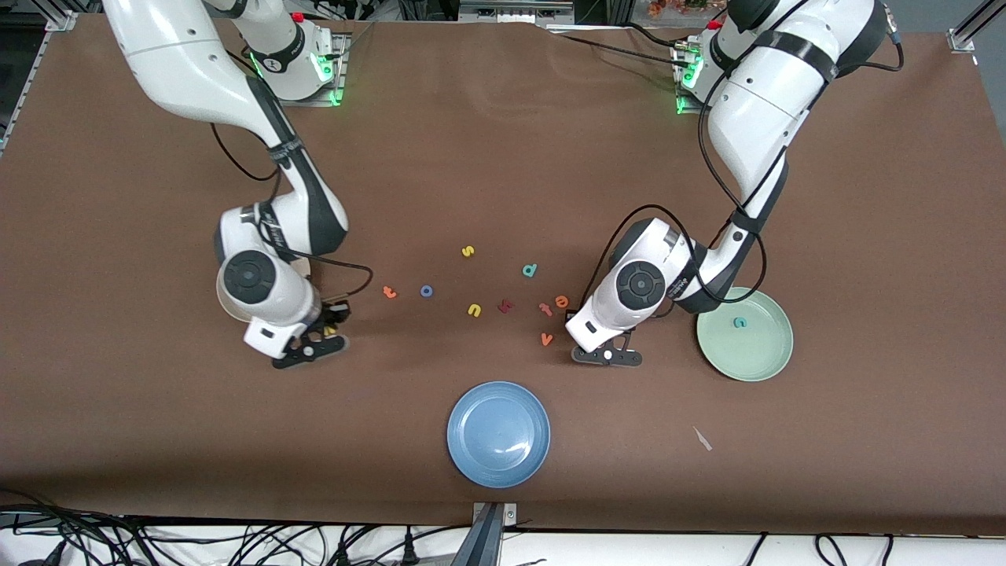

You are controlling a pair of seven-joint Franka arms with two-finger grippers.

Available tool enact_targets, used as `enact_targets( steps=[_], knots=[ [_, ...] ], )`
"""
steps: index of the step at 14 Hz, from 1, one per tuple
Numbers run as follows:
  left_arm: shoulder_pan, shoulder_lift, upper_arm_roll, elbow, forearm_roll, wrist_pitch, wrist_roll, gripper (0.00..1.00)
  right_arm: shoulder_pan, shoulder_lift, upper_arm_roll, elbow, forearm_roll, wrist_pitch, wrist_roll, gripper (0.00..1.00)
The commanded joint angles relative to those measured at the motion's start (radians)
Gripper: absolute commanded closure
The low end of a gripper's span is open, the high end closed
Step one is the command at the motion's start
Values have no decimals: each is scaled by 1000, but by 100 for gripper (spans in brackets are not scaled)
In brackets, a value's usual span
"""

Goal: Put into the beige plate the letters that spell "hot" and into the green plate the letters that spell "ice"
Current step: 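Grasp the red i with the left gripper while the right gripper drops the yellow letter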

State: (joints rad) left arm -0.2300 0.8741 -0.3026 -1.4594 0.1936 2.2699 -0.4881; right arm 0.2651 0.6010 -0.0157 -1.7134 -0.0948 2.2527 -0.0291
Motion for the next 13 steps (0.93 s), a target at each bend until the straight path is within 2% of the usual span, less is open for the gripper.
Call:
enact_targets(
  steps=[1,3,5,7,8,9,10,12,13],
  knots=[
    [-14,14,17,24,-2,10,-7,83,-6,-156,-62,-224,4,51,-49,98],
    [-5,3,17,24,0,4,-4,97,-6,-208,-110,-322,23,105,-51,98],
    [17,-15,17,24,1,-7,12,100,-7,-243,-157,-400,59,142,-99,98],
    [66,-35,10,24,1,-94,119,100,-7,-257,-196,-443,175,174,-197,98],
    [92,-41,10,24,-2,-121,199,100,-7,-257,-208,-443,240,171,-234,82],
    [122,-49,7,21,-3,-141,267,100,-6,-257,-210,-440,295,165,-235,29],
    [159,-64,5,19,-8,-173,343,100,-6,-257,-208,-436,308,157,-238,0],
    [227,-76,5,20,-14,-214,533,100,9,-265,-188,-411,306,131,-175,0],
    [266,-78,4,22,-14,-233,596,100,10,-265,-155,-404,306,127,-117,0]
  ],
)
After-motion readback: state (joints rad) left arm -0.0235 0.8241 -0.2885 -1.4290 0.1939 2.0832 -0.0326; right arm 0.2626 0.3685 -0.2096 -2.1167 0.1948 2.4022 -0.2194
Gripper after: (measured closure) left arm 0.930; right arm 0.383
